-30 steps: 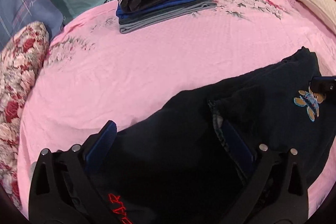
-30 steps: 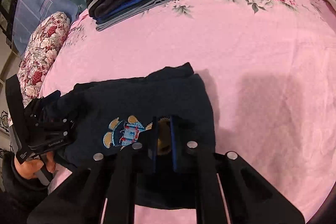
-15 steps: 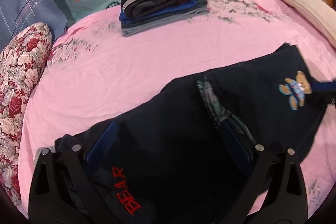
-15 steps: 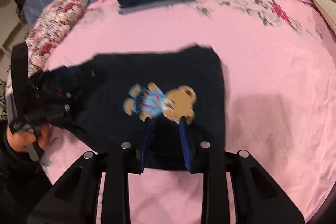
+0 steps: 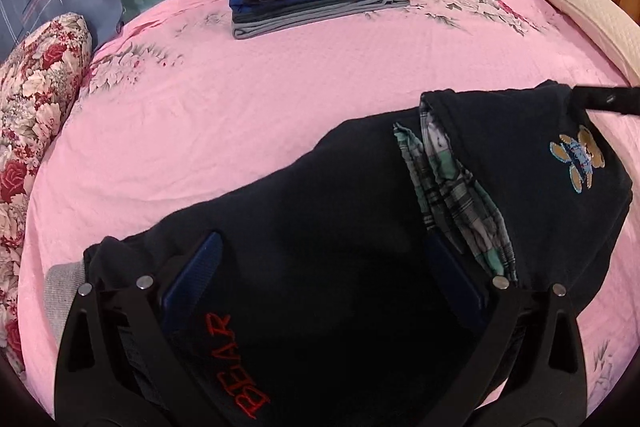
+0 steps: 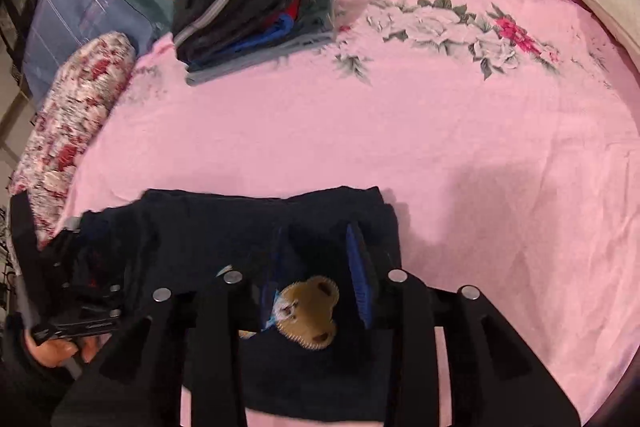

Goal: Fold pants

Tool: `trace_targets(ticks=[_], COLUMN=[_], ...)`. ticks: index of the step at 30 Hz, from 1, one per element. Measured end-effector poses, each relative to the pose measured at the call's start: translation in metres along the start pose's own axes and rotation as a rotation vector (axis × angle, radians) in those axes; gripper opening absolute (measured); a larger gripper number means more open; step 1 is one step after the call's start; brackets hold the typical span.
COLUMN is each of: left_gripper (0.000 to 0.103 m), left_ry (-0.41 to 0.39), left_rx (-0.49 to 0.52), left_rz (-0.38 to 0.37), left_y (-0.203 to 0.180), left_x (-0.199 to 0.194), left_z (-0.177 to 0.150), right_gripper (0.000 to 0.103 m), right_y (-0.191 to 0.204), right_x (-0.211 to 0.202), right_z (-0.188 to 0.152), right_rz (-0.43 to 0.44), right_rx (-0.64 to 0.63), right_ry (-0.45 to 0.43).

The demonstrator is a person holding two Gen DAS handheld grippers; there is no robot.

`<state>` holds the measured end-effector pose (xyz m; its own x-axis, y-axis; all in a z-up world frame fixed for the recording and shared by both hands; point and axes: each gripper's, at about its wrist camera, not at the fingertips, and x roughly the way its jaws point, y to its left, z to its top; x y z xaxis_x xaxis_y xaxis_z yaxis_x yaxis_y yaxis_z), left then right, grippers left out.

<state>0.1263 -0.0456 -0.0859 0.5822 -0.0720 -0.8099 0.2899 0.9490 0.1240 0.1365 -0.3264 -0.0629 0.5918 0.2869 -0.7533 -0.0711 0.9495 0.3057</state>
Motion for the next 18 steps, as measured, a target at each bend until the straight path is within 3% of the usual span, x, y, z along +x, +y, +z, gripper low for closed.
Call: trace_targets(ticks=[1, 3, 4, 6, 9, 11, 13, 14, 15, 16, 17, 18], left_gripper=[0.101, 0.101, 0.101, 0.101, 0.101, 0.101, 0.101, 0.101, 0.101, 0.101, 0.101, 0.101], left_ry=[-0.001, -0.002, -0.003, -0.007, -0.011, -0.013, -0.015, -0.014, -0.016, -0.016, -0.015, -0.013], left_rx=[0.000, -0.003, -0.001, 0.006, 0.012, 0.013, 0.014, 0.015, 0.015, 0.016, 0.015, 0.014], left_rz=[0.000, -0.003, -0.001, 0.009, 0.017, 0.022, 0.028, 0.032, 0.034, 0.036, 0.037, 0.039], left_y=[0.000, 0.001, 0.001, 0.000, -0.001, -0.002, -0.002, -0.003, -0.003, -0.002, -0.003, -0.003], left_x=[0.000, -0.001, -0.001, -0.002, -0.002, -0.003, -0.004, -0.004, -0.005, -0.005, -0.004, -0.004], left_z=[0.000, 0.000, 0.000, -0.001, -0.001, -0.002, -0.002, -0.002, -0.002, -0.002, -0.002, -0.001], right_gripper=[0.045, 0.076, 0.082, 0.085, 0.085, 0.085, 0.072, 0.062, 0.043, 0.041, 0.026, 0.021], right_y=[0.000, -0.011, -0.020, -0.039, -0.048, -0.043, -0.040, -0.038, -0.034, -0.030, -0.027, -0.026], right_x=[-0.013, -0.027, -0.032, -0.028, -0.016, -0.006, 0.005, 0.008, 0.009, 0.010, 0.008, 0.008], right_z=[-0.003, -0.008, -0.013, -0.019, -0.032, -0.039, -0.043, -0.045, -0.047, -0.047, -0.048, -0.049], right_rz=[-0.016, -0.062, -0.088, -0.077, 0.046, 0.047, 0.080, 0.095, 0.113, 0.138, 0.139, 0.153], right_rx=[-0.004, -0.001, 0.010, 0.032, 0.051, 0.019, 0.020, 0.017, -0.001, -0.010, -0.022, -0.026], right_ry=[-0.030, -0.068, -0.077, -0.058, -0.011, 0.020, 0.063, 0.073, 0.077, 0.096, 0.090, 0.095])
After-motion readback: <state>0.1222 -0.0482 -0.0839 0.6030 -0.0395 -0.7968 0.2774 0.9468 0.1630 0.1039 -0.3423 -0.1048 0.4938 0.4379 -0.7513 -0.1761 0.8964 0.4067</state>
